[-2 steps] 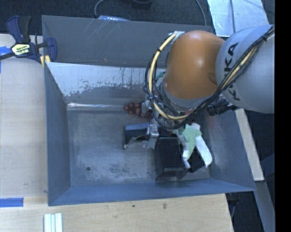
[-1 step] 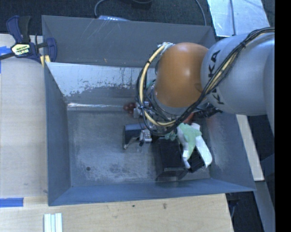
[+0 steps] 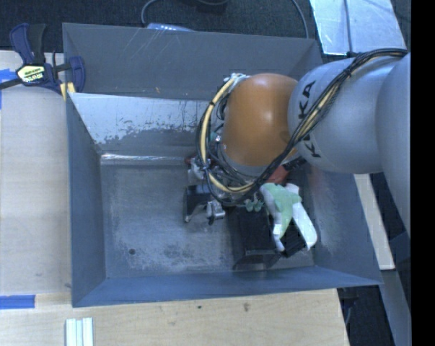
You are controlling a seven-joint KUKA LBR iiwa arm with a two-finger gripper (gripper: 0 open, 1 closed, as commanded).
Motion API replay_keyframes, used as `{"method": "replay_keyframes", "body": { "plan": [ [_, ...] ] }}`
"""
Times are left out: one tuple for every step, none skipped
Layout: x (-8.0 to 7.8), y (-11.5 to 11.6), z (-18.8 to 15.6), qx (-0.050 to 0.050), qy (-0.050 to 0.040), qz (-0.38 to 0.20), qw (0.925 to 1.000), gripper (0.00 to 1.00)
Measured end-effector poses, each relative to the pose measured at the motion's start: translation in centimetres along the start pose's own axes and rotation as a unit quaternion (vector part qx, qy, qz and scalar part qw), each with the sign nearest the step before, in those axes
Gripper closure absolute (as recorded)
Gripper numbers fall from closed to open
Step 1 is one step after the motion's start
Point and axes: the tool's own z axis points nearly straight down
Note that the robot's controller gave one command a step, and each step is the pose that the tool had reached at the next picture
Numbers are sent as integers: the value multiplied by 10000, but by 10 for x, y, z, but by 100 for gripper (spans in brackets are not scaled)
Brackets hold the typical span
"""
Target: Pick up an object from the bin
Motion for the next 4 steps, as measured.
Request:
{"method": "replay_keyframes", "body": {
  "plan": [
    [-11, -2, 27, 8, -26, -1548, 9879, 0],
    [-23, -24, 35, -1, -33, -1387, 9903, 0],
    [-17, -43, 42, -11, -41, -1377, 9905, 100],
    [-17, -43, 42, -11, -40, -1374, 9905, 100]
  ]
}}
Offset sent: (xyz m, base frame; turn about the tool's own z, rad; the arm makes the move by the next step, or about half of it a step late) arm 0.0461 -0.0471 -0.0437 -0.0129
